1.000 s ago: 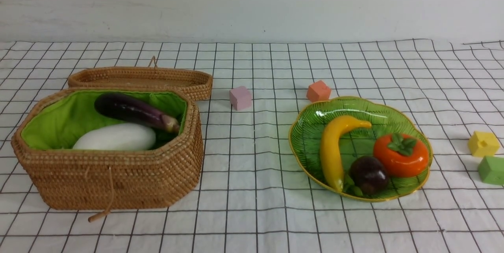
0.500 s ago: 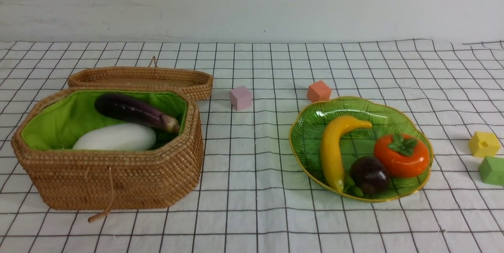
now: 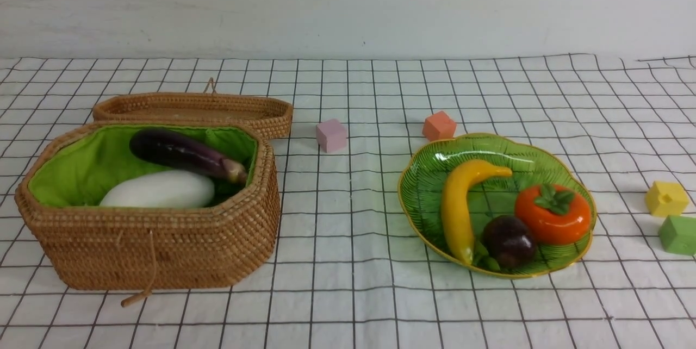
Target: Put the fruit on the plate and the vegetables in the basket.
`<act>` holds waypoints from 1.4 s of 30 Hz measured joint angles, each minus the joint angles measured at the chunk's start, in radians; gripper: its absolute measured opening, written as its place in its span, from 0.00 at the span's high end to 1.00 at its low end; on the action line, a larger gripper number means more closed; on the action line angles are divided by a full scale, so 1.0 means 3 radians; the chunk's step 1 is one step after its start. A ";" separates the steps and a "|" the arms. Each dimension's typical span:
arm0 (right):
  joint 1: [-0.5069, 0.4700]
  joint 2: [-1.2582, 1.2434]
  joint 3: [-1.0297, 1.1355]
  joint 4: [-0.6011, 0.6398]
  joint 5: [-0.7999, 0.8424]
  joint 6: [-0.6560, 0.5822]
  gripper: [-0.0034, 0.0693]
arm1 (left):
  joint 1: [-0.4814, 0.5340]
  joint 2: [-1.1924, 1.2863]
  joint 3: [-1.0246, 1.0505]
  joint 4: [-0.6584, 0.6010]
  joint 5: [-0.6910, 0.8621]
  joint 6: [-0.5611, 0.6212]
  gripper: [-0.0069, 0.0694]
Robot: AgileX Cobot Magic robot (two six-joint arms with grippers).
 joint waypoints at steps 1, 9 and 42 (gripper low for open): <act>0.0000 -0.0003 0.0063 -0.0008 0.0022 0.0007 0.96 | 0.0000 0.0000 0.0000 0.0000 0.0000 0.0000 0.93; 0.0003 -0.0007 0.0063 0.0015 0.0018 0.0013 0.96 | 0.0000 0.0000 0.0000 0.0000 0.0000 0.0000 0.93; 0.0006 -0.0007 0.0063 0.0015 0.0018 0.0022 0.93 | 0.1058 -0.0006 0.0000 0.0194 -0.0120 0.0028 0.91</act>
